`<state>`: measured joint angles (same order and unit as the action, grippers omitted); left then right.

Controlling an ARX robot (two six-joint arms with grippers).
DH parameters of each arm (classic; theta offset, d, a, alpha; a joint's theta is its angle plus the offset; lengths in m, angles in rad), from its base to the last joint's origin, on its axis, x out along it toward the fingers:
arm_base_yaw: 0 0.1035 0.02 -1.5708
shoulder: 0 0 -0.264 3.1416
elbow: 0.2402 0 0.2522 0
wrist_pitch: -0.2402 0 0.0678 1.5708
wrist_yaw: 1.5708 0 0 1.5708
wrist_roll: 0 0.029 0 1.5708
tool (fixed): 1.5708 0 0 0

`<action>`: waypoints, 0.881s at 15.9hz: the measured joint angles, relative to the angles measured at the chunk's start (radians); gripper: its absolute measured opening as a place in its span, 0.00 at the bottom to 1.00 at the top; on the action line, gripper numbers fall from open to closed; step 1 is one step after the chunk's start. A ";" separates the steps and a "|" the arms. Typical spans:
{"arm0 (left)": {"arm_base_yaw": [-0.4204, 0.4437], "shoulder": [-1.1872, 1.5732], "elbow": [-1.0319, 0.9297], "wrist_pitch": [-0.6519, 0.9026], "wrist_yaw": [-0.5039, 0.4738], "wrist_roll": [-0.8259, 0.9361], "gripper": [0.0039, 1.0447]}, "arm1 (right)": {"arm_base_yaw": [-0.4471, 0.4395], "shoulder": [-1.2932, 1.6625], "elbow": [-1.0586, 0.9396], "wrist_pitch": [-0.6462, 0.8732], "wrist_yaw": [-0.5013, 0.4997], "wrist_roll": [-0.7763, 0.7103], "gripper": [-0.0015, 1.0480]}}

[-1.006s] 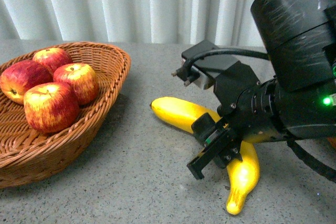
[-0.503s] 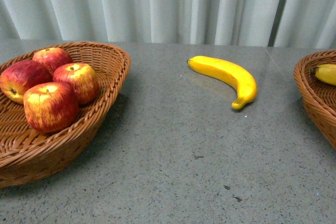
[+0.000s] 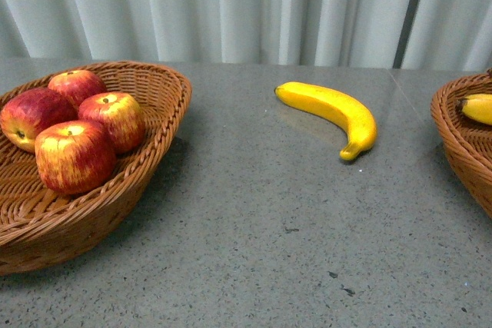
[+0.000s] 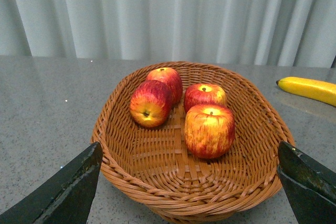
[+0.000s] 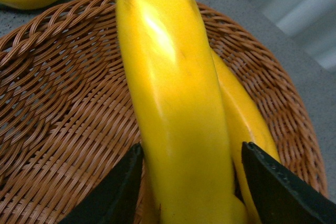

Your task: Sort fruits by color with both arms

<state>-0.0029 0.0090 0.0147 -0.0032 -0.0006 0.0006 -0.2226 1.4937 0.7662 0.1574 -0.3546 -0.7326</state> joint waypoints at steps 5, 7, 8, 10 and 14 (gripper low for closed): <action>0.000 0.000 0.000 0.000 0.000 0.000 0.94 | 0.192 -0.029 0.174 0.026 -0.006 0.140 0.94; 0.000 0.000 0.000 0.000 0.000 0.000 0.94 | 0.303 0.088 0.310 0.053 -0.043 0.279 0.94; 0.000 0.000 0.000 0.000 0.000 0.000 0.94 | 0.375 0.186 0.387 0.057 -0.034 0.343 0.94; 0.000 0.000 0.000 0.000 0.000 0.000 0.94 | 0.474 0.359 0.518 0.014 0.000 0.405 0.94; 0.000 0.000 0.000 0.000 0.000 0.000 0.94 | 0.515 0.667 0.814 -0.169 0.149 0.417 0.94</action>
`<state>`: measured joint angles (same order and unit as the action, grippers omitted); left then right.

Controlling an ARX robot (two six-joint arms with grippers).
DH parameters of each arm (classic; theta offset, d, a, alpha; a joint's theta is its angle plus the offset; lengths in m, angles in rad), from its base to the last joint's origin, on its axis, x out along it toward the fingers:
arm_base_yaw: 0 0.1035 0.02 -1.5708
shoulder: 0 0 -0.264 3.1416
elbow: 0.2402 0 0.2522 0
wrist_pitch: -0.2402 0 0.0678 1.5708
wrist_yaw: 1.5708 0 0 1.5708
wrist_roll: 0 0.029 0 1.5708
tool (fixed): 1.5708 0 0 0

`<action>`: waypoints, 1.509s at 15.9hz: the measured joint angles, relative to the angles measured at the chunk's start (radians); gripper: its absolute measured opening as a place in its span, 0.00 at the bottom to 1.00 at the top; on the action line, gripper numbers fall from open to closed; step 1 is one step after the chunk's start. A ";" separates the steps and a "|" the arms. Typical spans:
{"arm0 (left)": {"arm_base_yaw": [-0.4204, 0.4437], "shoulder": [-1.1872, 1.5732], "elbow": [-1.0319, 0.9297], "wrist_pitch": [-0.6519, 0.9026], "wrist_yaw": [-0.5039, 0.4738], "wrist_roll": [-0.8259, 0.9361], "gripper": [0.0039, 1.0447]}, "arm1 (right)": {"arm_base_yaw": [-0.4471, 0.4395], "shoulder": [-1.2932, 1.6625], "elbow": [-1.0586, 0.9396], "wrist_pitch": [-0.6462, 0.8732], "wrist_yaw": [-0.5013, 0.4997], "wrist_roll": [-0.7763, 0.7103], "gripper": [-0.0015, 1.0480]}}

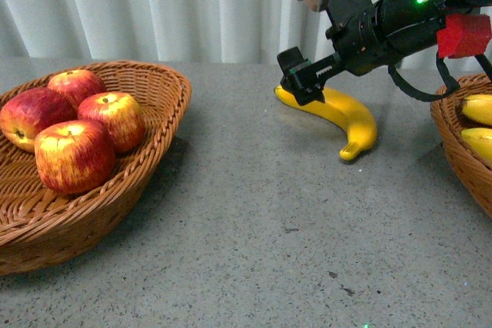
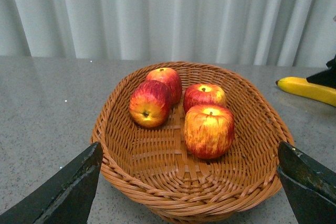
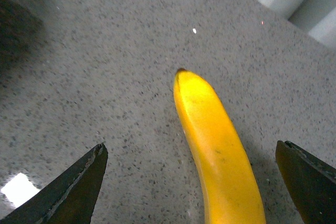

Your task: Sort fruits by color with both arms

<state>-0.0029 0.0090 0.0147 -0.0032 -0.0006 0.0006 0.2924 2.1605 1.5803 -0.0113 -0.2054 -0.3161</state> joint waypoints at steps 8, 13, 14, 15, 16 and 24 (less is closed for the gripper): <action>0.000 0.000 0.000 0.000 0.000 0.000 0.94 | -0.012 0.087 0.091 -0.162 0.156 -0.018 0.94; 0.000 0.000 0.000 0.000 0.000 0.000 0.94 | -0.003 0.097 0.115 -0.258 0.156 -0.017 0.62; 0.000 0.000 0.000 0.000 0.000 0.000 0.94 | -0.003 0.097 0.111 -0.248 0.138 -0.013 0.48; 0.000 0.000 0.000 0.000 0.000 0.000 0.94 | -0.003 0.097 0.106 -0.217 0.116 -0.003 0.36; 0.000 0.000 0.000 0.000 0.000 0.000 0.94 | -0.005 0.094 0.089 -0.147 0.068 0.035 0.33; 0.000 0.000 0.000 0.000 0.000 0.000 0.94 | -0.292 -0.394 -0.377 0.229 -0.291 0.403 0.33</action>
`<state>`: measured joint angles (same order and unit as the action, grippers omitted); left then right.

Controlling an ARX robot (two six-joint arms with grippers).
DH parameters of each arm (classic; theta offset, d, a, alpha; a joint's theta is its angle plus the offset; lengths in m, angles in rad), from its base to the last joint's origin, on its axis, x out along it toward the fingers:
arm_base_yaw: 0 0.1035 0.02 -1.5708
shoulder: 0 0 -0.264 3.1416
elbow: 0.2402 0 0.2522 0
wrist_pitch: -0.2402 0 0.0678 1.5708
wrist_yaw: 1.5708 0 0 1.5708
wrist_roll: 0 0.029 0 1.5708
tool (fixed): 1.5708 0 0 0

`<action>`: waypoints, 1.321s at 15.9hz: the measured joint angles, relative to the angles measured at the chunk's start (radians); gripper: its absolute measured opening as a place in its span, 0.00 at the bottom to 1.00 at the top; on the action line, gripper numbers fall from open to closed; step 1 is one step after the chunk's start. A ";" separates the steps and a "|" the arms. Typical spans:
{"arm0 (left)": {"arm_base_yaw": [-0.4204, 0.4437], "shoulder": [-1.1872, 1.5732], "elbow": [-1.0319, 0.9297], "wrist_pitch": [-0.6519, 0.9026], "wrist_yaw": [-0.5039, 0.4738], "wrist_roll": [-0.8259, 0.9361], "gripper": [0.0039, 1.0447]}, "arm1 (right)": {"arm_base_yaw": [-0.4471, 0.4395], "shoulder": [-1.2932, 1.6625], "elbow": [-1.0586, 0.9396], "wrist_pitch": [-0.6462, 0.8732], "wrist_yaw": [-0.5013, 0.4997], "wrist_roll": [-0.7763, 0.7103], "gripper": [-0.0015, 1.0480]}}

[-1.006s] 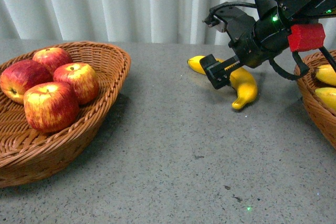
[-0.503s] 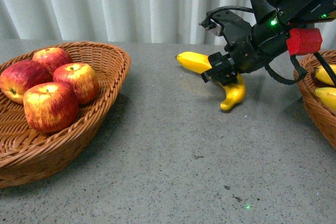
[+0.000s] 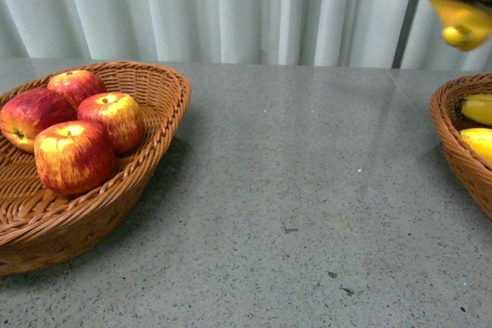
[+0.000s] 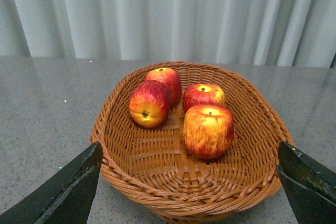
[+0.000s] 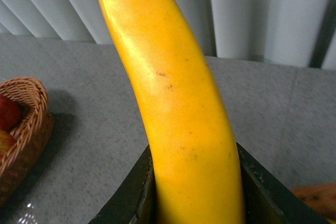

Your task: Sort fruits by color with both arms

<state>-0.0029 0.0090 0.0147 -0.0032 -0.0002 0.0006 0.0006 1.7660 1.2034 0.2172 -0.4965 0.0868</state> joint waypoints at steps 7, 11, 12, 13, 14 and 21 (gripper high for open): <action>0.000 0.000 0.000 0.000 0.000 0.000 0.94 | -0.317 -0.179 -0.258 -0.112 -0.037 -0.257 0.33; 0.000 0.000 0.000 0.000 0.000 0.000 0.94 | -0.340 -0.193 -0.363 -0.167 -0.016 -0.456 0.44; 0.000 0.000 0.000 0.000 0.000 0.000 0.94 | -0.336 -0.201 -0.365 -0.164 -0.016 -0.484 0.53; 0.000 0.000 0.000 0.000 0.000 0.000 0.94 | -0.333 -0.216 -0.365 -0.161 -0.018 -0.493 0.60; 0.000 0.000 0.000 0.000 0.000 0.000 0.94 | -0.326 -0.238 -0.365 -0.153 -0.025 -0.500 0.68; 0.000 0.000 0.000 0.000 0.000 0.000 0.94 | -0.292 -1.282 -0.902 -0.019 0.218 -0.079 0.29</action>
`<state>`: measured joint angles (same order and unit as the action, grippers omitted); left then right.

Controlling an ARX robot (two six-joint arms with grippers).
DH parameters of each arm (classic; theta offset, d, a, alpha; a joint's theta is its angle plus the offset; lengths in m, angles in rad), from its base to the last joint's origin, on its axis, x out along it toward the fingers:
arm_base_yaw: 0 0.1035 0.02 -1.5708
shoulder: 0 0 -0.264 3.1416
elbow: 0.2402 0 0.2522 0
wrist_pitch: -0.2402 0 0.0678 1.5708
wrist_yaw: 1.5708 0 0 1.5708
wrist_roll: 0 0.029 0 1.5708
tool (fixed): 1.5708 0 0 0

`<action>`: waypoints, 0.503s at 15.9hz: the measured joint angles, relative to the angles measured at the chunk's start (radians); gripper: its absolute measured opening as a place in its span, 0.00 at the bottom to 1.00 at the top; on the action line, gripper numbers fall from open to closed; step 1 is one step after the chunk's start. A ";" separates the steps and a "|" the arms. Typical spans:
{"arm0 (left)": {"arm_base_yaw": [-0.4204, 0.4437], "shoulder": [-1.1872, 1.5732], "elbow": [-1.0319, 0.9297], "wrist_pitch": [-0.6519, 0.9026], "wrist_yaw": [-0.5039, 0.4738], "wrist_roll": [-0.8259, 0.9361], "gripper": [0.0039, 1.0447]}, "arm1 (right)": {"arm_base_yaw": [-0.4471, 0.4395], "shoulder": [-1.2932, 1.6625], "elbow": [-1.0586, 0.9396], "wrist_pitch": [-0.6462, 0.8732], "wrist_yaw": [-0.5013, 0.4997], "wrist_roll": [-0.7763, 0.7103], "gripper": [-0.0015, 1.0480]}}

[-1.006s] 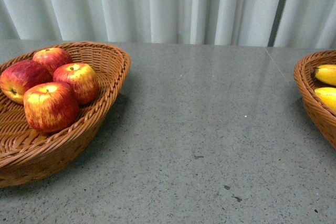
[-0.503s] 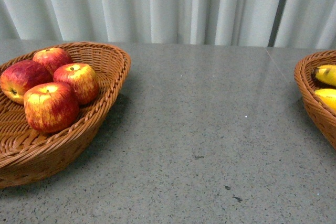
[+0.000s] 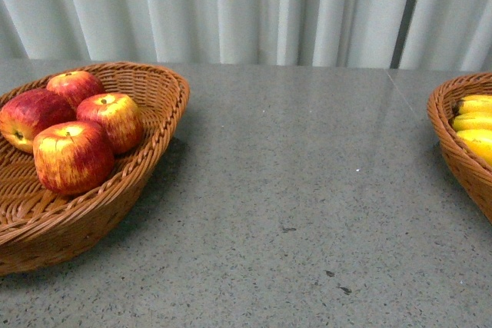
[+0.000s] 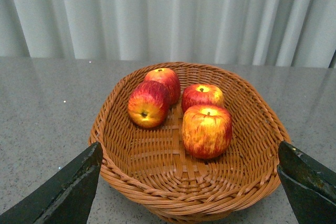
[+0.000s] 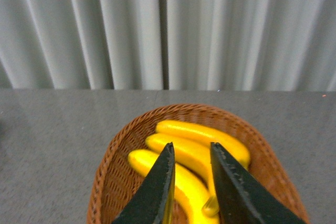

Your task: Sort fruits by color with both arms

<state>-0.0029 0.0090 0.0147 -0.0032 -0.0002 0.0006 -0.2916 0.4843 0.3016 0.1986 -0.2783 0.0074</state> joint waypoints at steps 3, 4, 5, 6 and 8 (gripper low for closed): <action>0.000 0.000 0.000 0.000 0.000 0.000 0.94 | 0.152 -0.137 -0.150 0.003 0.135 -0.004 0.02; 0.000 0.000 0.000 0.000 0.000 0.000 0.94 | 0.164 -0.148 -0.163 0.001 0.146 -0.004 0.02; 0.000 0.000 0.000 0.000 0.000 0.000 0.94 | 0.169 -0.154 -0.169 -0.003 0.151 -0.004 0.02; 0.000 0.000 0.000 0.000 0.000 0.000 0.94 | 0.172 -0.156 -0.172 -0.005 0.156 -0.004 0.02; 0.000 0.000 0.000 0.000 0.000 0.000 0.94 | 0.198 -0.168 -0.181 -0.011 0.197 -0.005 0.02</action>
<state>-0.0029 0.0090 0.0147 -0.0032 -0.0002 0.0010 -0.0940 0.3164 0.1207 0.1871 -0.0811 0.0029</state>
